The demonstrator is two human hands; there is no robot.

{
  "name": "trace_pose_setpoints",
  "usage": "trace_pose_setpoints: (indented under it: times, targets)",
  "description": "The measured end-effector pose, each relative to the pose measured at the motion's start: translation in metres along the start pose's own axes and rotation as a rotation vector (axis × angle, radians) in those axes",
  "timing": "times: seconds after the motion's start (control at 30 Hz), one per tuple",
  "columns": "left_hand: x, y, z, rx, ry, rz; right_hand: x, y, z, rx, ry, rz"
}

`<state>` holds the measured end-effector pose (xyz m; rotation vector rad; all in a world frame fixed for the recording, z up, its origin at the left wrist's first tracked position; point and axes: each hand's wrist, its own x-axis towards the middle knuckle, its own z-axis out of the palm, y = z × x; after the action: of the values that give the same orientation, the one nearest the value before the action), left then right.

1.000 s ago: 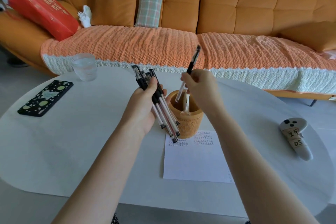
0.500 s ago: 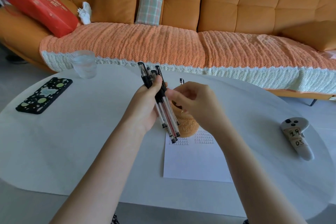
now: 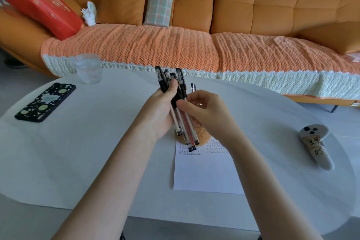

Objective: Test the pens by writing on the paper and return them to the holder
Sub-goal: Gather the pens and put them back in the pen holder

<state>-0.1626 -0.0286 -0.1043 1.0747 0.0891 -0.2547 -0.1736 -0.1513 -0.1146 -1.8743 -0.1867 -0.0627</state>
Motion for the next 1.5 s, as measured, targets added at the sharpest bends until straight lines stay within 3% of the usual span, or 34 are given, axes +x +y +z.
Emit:
trace_pose_setpoints:
  times: [0.27,0.37,0.5,0.73,0.97,1.13,1.33,1.5]
  targets:
    - [0.005,-0.004,-0.010,0.065,0.032,-0.004,0.004,-0.001,-0.007,0.071,-0.002,-0.015]
    - [0.007,-0.005,-0.015,0.007,0.064,0.038,0.015,-0.006,-0.016,0.066,0.121,-0.055]
    - [0.006,-0.004,-0.018,-0.015,0.056,0.099,0.038,0.000,-0.015,-0.125,0.279,-0.126]
    - [0.006,-0.004,-0.018,-0.002,0.018,0.134,0.044,0.021,-0.004,-0.449,0.212,-0.052]
    - [0.005,-0.005,-0.015,-0.024,-0.008,0.121,0.021,0.008,-0.014,-0.336,0.302,-0.085]
    - [0.003,-0.005,-0.008,-0.028,-0.018,0.120,-0.010,-0.005,-0.004,-0.083,0.018,-0.027]
    - [0.000,-0.006,0.001,-0.026,-0.087,0.128,-0.010,-0.004,-0.008,0.061,-0.053,0.115]
    - [0.003,-0.006,0.007,-0.076,-0.056,0.137,-0.010,-0.005,-0.013,0.100,-0.019,0.068]
